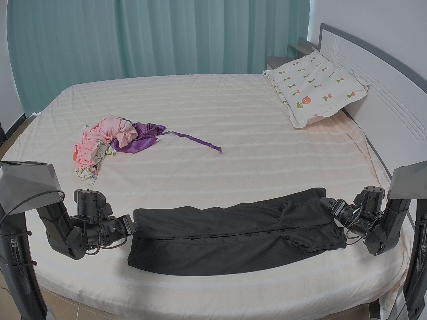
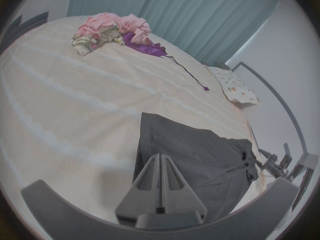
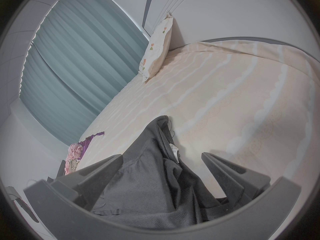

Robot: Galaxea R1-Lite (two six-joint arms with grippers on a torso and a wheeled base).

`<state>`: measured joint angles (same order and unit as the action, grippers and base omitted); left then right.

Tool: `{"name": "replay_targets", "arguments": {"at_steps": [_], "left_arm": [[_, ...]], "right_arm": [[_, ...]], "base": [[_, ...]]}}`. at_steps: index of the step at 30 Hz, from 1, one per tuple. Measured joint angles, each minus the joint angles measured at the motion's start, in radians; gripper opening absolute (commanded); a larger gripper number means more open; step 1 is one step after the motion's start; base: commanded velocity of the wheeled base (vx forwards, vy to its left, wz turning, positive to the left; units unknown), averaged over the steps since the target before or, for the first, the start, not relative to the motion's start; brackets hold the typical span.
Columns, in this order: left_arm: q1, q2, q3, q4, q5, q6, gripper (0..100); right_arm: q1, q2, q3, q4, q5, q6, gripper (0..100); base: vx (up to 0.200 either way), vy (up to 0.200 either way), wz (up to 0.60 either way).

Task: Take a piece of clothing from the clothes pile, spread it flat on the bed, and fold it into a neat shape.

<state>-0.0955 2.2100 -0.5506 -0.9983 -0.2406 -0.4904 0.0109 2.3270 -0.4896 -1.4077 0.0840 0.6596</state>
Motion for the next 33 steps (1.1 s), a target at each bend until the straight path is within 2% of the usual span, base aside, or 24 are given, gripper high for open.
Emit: {"name": "replay_targets", "arguments": {"at_steps": [3,11,12,18,33], "left_arm": [[0.004,0.002,-0.005,0.006,-0.001,0.061,0],[0.046,-0.03,0.029,0.001,0.005,0.071,0],[0.055,-0.039,0.037,0.0,0.005,0.073,100],[0.082,-0.08,0.067,0.0,-0.004,0.079,100],[0.075,-0.06,0.035,0.0,-0.015,0.076,100]], "right_arm": [[0.0,0.001,0.001,-0.001,0.001,0.0,100],[0.001,0.001,0.004,-0.002,0.001,0.0,100],[0.001,0.002,0.004,-0.002,0.001,0.0,100],[0.004,0.003,0.006,-0.002,0.001,0.001,100],[0.006,0.006,0.018,-0.005,0.001,0.002,100]], "base": [[0.0,0.0,0.0],[0.0,0.0,0.0],[0.0,0.0,0.0],[0.0,0.0,0.0],[0.0,0.0,0.0]]}}
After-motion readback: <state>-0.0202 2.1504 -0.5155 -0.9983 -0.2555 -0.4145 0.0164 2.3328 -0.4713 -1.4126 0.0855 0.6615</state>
